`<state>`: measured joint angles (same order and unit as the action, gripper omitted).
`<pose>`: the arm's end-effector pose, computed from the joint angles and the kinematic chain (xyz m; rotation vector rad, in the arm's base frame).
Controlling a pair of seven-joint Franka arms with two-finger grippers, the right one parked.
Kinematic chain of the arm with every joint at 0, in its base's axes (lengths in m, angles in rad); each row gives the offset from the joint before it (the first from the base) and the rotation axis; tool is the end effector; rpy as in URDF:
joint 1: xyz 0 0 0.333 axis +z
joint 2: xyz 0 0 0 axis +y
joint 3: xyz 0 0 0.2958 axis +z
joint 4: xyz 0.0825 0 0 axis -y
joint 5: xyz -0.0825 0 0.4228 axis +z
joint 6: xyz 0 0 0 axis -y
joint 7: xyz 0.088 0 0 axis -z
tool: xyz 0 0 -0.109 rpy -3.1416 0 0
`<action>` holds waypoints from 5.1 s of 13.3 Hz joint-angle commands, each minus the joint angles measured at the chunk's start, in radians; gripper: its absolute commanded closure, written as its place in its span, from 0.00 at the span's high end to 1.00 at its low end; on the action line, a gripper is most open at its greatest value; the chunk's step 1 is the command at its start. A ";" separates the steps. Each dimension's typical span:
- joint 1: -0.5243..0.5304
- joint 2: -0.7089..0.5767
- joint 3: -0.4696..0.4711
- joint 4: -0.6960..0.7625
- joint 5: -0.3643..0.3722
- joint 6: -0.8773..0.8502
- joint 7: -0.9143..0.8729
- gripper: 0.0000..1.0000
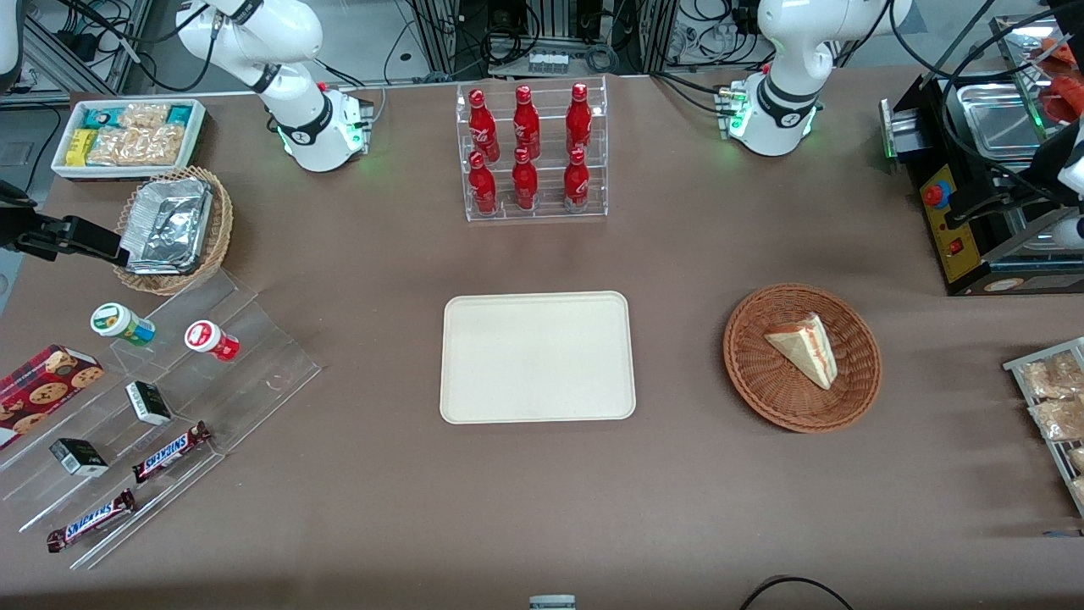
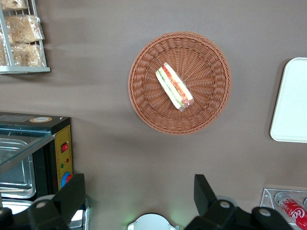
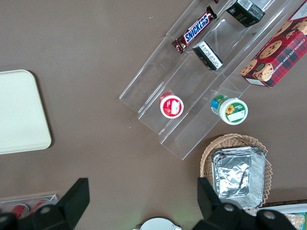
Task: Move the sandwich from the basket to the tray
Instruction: 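Move the left gripper over the wrapped sandwich in the wicker basket, then lower the open left gripper around the sandwich and close it, then lift the sandwich and carry it with the left gripper toward the tray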
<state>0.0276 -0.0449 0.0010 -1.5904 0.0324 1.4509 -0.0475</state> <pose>0.5667 0.0201 0.6086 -3.1026 -0.1218 0.1465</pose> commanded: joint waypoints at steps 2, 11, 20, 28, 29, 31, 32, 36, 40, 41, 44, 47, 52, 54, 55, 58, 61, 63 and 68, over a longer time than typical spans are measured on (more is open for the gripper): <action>-0.008 0.032 0.001 0.015 0.018 0.020 -0.015 1.00; -0.104 0.093 0.002 -0.239 -0.002 0.356 -0.512 1.00; -0.133 0.091 0.001 -0.669 -0.019 0.921 -0.772 0.99; -0.132 0.151 0.004 -0.769 -0.008 1.060 -0.772 0.99; -0.132 0.154 0.005 -0.769 -0.008 1.062 -0.773 0.99; -0.132 0.175 0.007 -0.770 -0.005 1.063 -0.772 0.99; -0.130 0.181 0.008 -0.770 0.001 1.071 -0.772 0.99; -0.129 0.229 0.010 -0.766 0.003 1.128 -0.779 0.93; -0.129 0.243 0.019 -0.749 0.000 1.128 -0.799 0.17; -0.129 0.250 0.020 -0.737 0.001 1.125 -0.796 0.00; -0.130 0.241 0.020 -0.702 0.006 1.076 -0.793 0.00; -0.155 0.173 -0.005 -0.608 0.105 0.820 -0.787 0.00; -0.297 0.187 -0.110 -0.246 0.104 0.381 -0.792 0.00; -0.366 0.232 -0.127 -0.148 0.043 0.344 -0.804 0.00; -0.412 0.256 -0.127 -0.110 0.034 0.345 -0.822 0.00; -0.535 0.379 -0.128 0.042 0.028 0.348 -0.879 0.00; -0.633 0.525 -0.128 0.209 -0.011 0.350 -0.890 0.00; -0.672 0.592 -0.128 0.263 -0.015 0.358 -0.887 0.00; -0.753 0.744 -0.128 0.288 -0.012 0.543 -0.904 0.00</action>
<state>-0.6926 0.6274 -0.1390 -1.3694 0.0271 1.9751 -0.9324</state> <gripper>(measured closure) 0.846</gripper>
